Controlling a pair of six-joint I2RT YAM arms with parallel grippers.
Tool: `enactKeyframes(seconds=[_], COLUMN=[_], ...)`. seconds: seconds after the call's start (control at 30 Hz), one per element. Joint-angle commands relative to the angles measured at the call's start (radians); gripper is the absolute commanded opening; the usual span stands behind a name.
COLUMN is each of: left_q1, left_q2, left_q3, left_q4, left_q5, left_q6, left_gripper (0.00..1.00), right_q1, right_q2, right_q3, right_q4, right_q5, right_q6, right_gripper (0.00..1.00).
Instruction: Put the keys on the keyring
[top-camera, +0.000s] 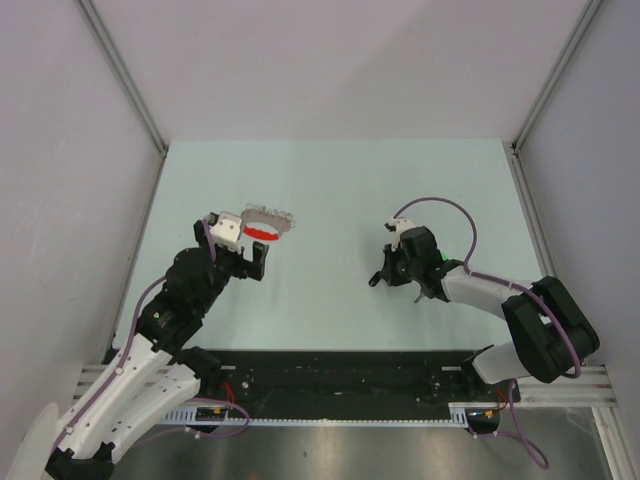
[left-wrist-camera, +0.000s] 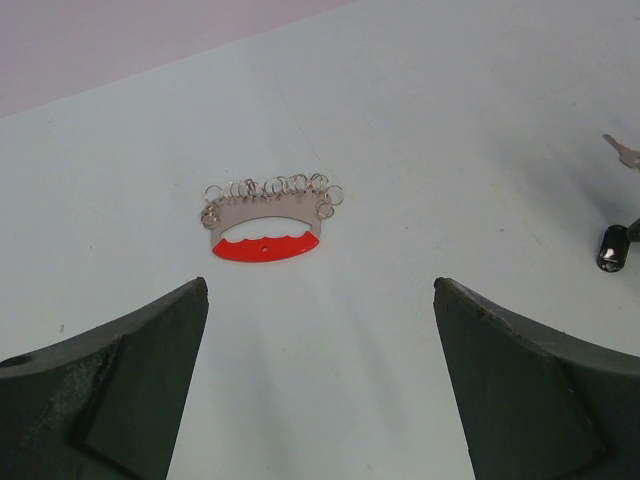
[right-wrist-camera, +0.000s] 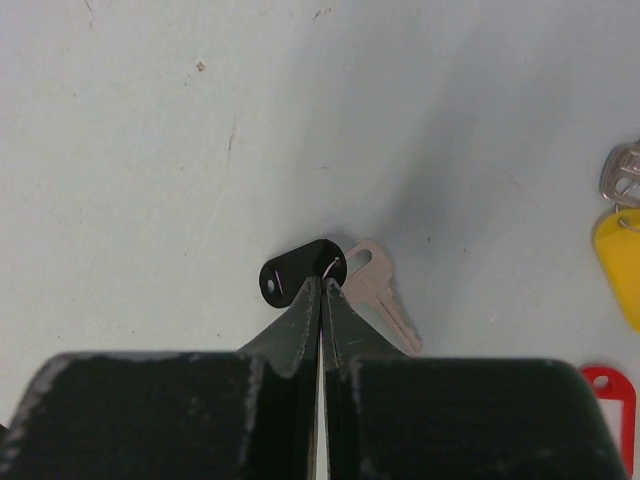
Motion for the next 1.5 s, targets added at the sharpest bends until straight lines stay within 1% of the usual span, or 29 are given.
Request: enactKeyframes(seconds=[0.0, 0.07, 0.4, 0.73, 0.8, 0.9, 1.0, 1.03, 1.17, 1.2, 1.27, 1.3, 1.37, 1.43, 1.47], left_q1=[0.006, 0.006, 0.006, 0.006, 0.006, 0.006, 0.006, 0.006, 0.006, 0.006, 0.006, 0.006, 0.006, 0.006, 0.006], left_q2=[-0.002, 0.000, 0.001, 0.006, 0.009, 0.012, 0.015, 0.015, 0.035, 0.044, 0.055, 0.063, 0.096, 0.148, 0.168], left_q3=[0.002, 0.002, 0.001, 0.002, 0.002, 0.002, 0.002, 0.002, 0.004, 0.005, 0.008, 0.011, 0.020, 0.034, 0.039], left_q4=[0.021, 0.021, 0.020, 0.017, 0.017, 0.017, 0.017, 0.017, 0.018, 0.017, 0.017, 0.017, 0.014, 0.018, 0.021], left_q5=[0.015, 0.015, 0.014, 0.012, 0.012, 0.010, 0.009, 0.007, 0.004, 0.004, 0.000, -0.003, -0.008, -0.014, -0.017], left_q6=[0.017, 0.017, 0.017, 0.015, 0.017, 0.015, 0.015, 0.014, 0.006, -0.001, -0.014, -0.033, -0.064, -0.130, -0.177], left_gripper=[1.00, 1.00, 1.00, 1.00, 1.00, 1.00, 1.00, 1.00, 1.00, 1.00, 1.00, 1.00, 1.00, 1.00, 1.00], right_q1=[-0.005, -0.005, -0.005, -0.005, -0.005, -0.003, 0.008, 0.011, 0.018, 0.018, 0.015, 0.015, 0.012, 0.012, 0.014], right_q2=[0.007, 0.008, 0.036, 0.030, 0.022, -0.002, -0.044, -0.084, -0.188, -0.206, -0.265, -0.282, -0.345, -0.387, -0.429], right_q3=[0.035, 0.035, 0.033, 0.033, 0.033, 0.033, 0.033, 0.033, 0.035, 0.036, 0.038, 0.038, 0.038, 0.038, 0.038], right_q4=[0.066, 0.054, 0.019, -0.018, -0.026, -0.037, -0.046, -0.047, -0.054, -0.082, -0.103, -0.109, -0.132, -0.141, -0.143], right_q5=[0.007, 0.027, 0.089, 0.116, 0.148, 0.154, 0.153, 0.150, 0.145, 0.147, 0.150, 0.162, 0.184, 0.220, 0.230], right_q6=[-0.015, -0.013, 0.027, 0.039, 0.042, 0.044, 0.048, 0.048, 0.056, 0.057, 0.065, 0.070, 0.091, 0.103, 0.105], right_gripper=[0.02, 0.04, 0.05, 0.15, 0.17, 0.21, 0.29, 0.36, 0.48, 0.52, 0.56, 0.62, 0.65, 0.75, 0.77])
